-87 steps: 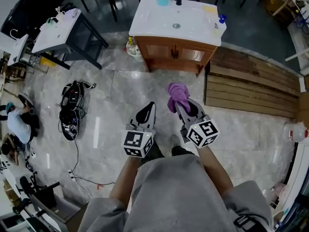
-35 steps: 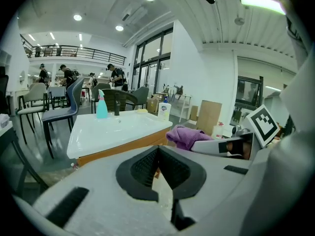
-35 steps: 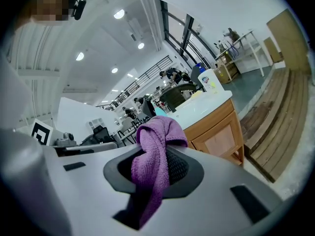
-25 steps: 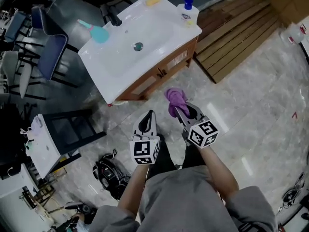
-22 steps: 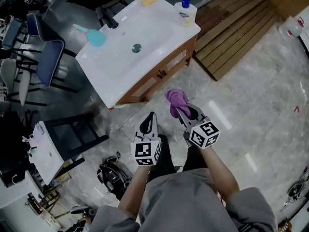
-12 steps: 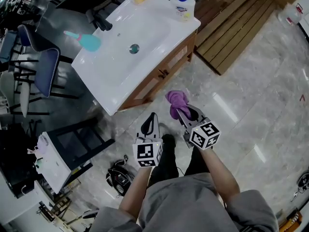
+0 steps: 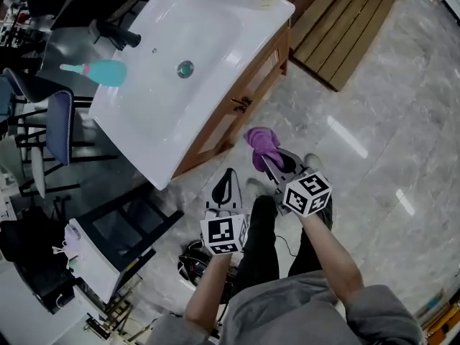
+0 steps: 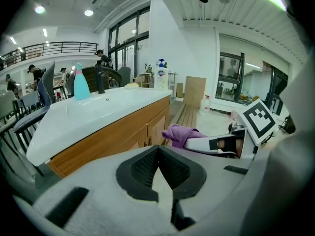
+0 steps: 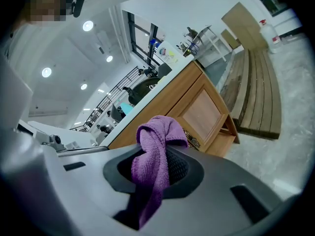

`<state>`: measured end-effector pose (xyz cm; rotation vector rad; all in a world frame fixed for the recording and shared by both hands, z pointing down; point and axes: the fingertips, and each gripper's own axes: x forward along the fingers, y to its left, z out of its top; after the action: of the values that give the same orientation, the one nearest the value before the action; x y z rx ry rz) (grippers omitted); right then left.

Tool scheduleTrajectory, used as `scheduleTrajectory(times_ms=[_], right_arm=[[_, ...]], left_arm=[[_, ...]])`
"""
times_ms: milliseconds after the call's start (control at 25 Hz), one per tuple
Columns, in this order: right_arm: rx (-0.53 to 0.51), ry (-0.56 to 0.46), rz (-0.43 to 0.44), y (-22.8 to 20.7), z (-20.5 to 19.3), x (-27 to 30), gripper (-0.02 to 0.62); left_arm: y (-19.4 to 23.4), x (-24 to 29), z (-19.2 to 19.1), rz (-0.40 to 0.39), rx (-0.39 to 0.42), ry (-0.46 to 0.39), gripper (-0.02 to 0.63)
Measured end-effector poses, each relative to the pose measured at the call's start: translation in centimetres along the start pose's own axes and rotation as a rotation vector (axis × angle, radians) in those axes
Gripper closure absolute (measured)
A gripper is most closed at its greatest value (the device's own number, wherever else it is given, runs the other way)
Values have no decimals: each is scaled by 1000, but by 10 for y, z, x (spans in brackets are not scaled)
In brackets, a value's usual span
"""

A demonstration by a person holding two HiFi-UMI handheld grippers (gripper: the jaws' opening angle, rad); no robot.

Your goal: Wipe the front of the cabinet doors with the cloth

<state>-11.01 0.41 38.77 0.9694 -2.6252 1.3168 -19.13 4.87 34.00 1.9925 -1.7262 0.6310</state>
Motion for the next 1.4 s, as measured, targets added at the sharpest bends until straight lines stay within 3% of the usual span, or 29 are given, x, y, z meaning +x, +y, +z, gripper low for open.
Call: scheduleTrajectory(times_ms=[1400], right_arm=[[36,30,5,-108,-128,114,529]], left_arm=[[34,126,-108,-88,95,113,598]])
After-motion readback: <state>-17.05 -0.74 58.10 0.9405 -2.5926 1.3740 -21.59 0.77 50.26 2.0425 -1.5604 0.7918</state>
